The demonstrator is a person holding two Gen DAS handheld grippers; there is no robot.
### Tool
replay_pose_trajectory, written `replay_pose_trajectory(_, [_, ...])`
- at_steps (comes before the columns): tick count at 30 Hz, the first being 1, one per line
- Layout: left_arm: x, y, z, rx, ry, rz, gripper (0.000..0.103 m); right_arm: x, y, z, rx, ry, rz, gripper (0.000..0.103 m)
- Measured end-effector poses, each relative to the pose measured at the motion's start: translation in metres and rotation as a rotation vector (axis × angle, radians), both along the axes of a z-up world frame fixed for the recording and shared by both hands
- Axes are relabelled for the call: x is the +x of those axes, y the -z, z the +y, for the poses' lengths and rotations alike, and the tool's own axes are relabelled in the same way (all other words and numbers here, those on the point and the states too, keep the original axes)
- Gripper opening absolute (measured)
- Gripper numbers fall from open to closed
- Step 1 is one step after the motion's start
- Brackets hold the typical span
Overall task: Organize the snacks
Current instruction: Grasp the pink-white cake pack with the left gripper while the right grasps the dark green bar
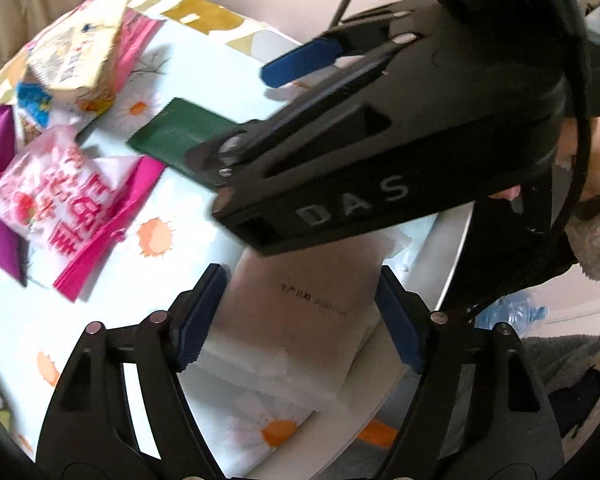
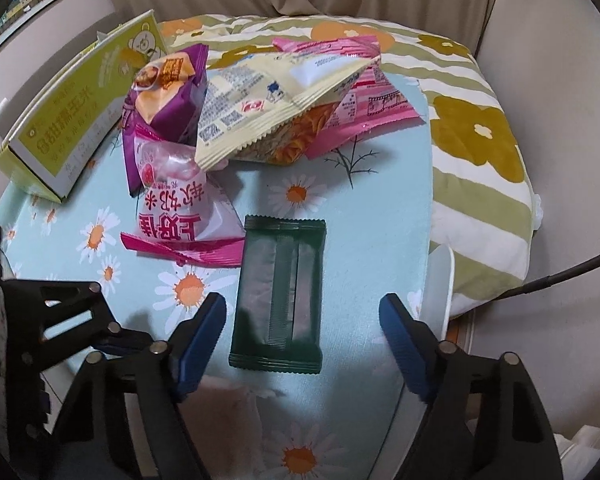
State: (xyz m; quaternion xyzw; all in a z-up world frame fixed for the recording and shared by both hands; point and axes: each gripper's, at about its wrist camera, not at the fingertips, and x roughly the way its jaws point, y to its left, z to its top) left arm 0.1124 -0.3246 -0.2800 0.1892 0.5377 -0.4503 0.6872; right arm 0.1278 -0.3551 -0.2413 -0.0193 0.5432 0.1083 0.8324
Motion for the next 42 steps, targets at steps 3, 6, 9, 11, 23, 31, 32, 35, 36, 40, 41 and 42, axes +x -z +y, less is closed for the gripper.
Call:
replay_pose_trajectory(3, [0.002,-0.002,0.012,0.013,-0.041,-0.004,0.072,0.001,0.003,0.001,-0.002,-0.002,0.004,0.073])
replay_pose_trajectory(6, [0.007,-0.005,0.024,0.02,-0.089,-0.006,0.072,0.002,0.007,0.004,-0.007,-0.009,0.011,0.07])
replay_pose_trajectory(9, [0.014,-0.007,0.038,0.028,-0.136,-0.012,0.072,0.004,0.013,0.009,-0.018,-0.021,0.02,0.065])
replay_pose_trajectory(11, [0.02,-0.008,0.046,0.029,-0.167,-0.015,0.07,0.005,0.015,0.011,-0.022,-0.02,0.017,0.065])
replay_pose_trajectory(23, [0.031,-0.008,0.083,0.051,-0.265,-0.019,0.069,0.003,0.015,0.027,-0.108,-0.015,-0.017,0.057])
replay_pose_trajectory(31, [-0.012,0.001,0.058,0.154,-0.156,-0.16,0.066,0.005,0.016,0.027,-0.074,-0.013,-0.027,0.044])
replay_pose_trajectory(32, [-0.012,0.0,0.059,0.146,-0.159,-0.157,0.062,0.004,0.015,0.027,-0.069,-0.012,-0.029,0.041])
replay_pose_trajectory(35, [-0.01,-0.004,0.063,0.136,-0.189,-0.14,0.06,0.004,0.015,0.025,-0.067,-0.001,-0.032,0.041])
replay_pose_trajectory(36, [-0.007,-0.006,0.066,0.131,-0.2,-0.138,0.06,0.002,0.015,0.025,-0.062,0.01,-0.034,0.04])
replay_pose_trajectory(40, [-0.002,-0.011,0.072,0.113,-0.227,-0.142,0.06,-0.001,0.01,0.019,-0.037,0.042,-0.041,0.04])
replay_pose_trajectory(41, [0.005,-0.018,0.076,0.104,-0.232,-0.148,0.06,-0.002,0.007,0.018,-0.037,0.045,-0.047,0.04])
replay_pose_trajectory(42, [0.006,-0.024,0.079,0.097,-0.238,-0.153,0.06,-0.005,0.002,0.018,-0.034,0.049,-0.054,0.04])
